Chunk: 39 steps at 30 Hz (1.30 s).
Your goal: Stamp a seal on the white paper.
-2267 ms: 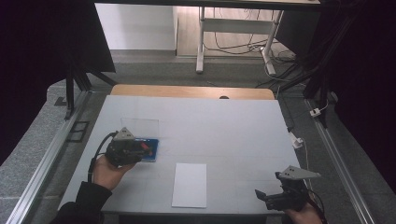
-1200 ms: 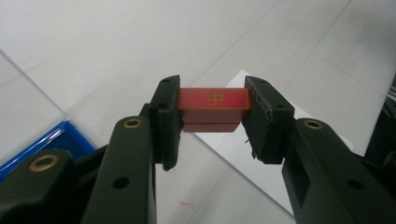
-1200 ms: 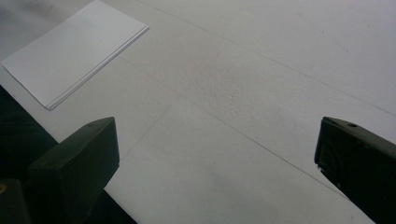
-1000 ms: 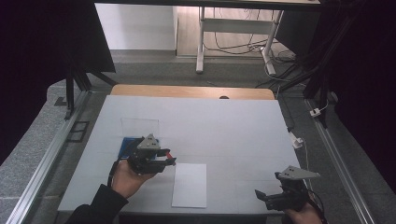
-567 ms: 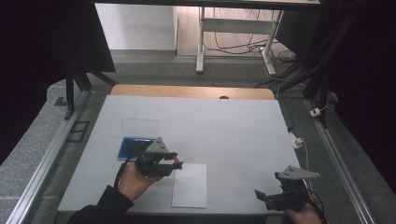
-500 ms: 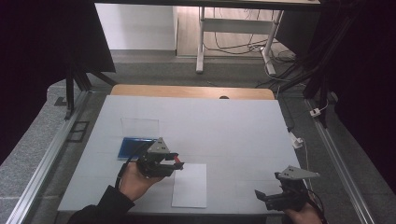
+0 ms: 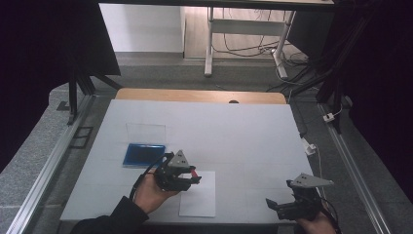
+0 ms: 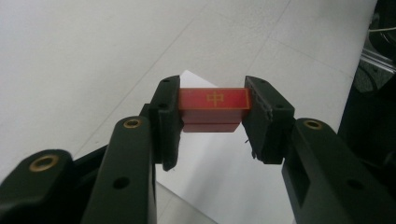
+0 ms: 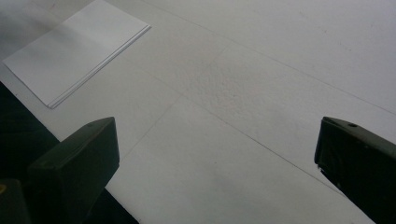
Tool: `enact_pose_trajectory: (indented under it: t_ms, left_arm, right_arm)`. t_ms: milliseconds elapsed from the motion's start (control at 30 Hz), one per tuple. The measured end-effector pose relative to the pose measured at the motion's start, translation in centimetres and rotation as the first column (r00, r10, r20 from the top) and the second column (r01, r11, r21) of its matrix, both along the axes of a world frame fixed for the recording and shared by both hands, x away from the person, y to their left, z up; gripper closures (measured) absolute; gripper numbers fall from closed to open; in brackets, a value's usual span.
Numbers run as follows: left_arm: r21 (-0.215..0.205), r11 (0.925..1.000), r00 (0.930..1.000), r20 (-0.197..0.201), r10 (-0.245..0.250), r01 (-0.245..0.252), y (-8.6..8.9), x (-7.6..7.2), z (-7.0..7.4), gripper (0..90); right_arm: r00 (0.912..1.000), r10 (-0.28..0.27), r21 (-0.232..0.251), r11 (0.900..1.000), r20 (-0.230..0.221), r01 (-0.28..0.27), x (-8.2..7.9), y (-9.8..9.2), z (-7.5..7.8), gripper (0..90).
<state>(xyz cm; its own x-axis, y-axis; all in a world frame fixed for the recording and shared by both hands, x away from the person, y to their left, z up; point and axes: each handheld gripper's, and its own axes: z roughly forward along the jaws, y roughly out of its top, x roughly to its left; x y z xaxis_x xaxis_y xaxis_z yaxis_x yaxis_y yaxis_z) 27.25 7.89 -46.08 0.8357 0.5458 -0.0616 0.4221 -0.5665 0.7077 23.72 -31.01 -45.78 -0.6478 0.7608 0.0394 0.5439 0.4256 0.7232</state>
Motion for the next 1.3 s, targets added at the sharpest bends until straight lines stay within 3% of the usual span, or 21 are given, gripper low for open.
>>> enact_pose_trajectory:
  t_ms: [200,900,1067,1300]
  left_arm:
    - [0.001,0.9999,0.9992,-0.037,-0.014,0.014,-0.6,0.0,-0.8,58.1]
    - [0.059,0.9975,0.9961,-0.082,-0.033,0.038,-2.1,0.2,-3.4,58.1]
    - [0.096,0.9943,0.9952,-0.091,-0.037,0.046,-2.4,0.3,-4.0,58.1]
    - [0.106,0.9925,0.9973,-0.048,-0.056,0.061,-2.5,-0.1,-4.2,58.3]
  right_arm:
    - [1.0,0.003,0.002,1.0,0.001,-0.003,0.0,0.0,0.0,0.0]
    - [0.9999,0.009,0.0,1.0,0.005,-0.009,-0.1,0.0,0.0,0.0]
    - [0.9999,0.01,-0.001,1.0,0.005,-0.01,-0.1,0.0,0.0,0.0]
    - [0.9999,0.012,-0.002,1.0,0.006,-0.012,-0.1,0.0,0.0,0.0]
